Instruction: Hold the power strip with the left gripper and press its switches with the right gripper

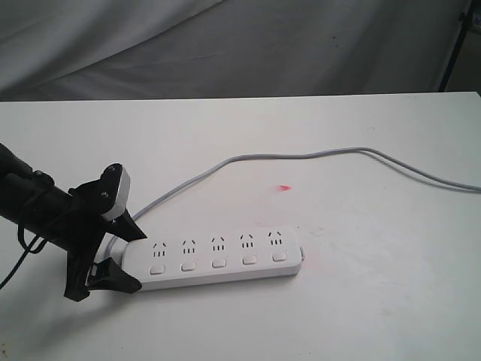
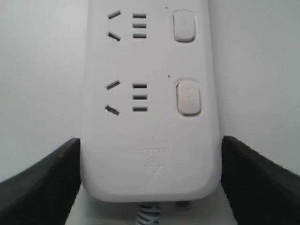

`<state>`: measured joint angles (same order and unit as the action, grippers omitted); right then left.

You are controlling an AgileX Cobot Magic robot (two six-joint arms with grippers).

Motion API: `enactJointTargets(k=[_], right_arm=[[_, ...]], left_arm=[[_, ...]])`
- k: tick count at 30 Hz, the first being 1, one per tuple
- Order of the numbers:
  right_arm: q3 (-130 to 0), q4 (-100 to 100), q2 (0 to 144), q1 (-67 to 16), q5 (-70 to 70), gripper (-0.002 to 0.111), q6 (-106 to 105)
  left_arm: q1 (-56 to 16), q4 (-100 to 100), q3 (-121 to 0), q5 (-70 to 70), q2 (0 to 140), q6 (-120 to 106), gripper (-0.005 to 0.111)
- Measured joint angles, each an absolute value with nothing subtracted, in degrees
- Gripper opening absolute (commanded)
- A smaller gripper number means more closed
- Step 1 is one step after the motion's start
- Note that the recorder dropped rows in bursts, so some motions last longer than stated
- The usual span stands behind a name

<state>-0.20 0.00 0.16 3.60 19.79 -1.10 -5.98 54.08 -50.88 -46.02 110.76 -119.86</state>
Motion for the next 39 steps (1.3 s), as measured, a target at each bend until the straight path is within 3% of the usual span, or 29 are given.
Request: enactJointTargets(k=[30,39], right_arm=[[-0.20,0.00,0.16,3.60,19.47,0.000,-1.10],[-0.20,0.00,0.16,3.60,-4.23,0.000,-1.10]], left_arm=[[-5.98,54.18,-50.88,-45.88,110.76,-119.86,0.000],[-5.98,54.22,-50.88,-45.79,110.76,-119.86,0.000]])
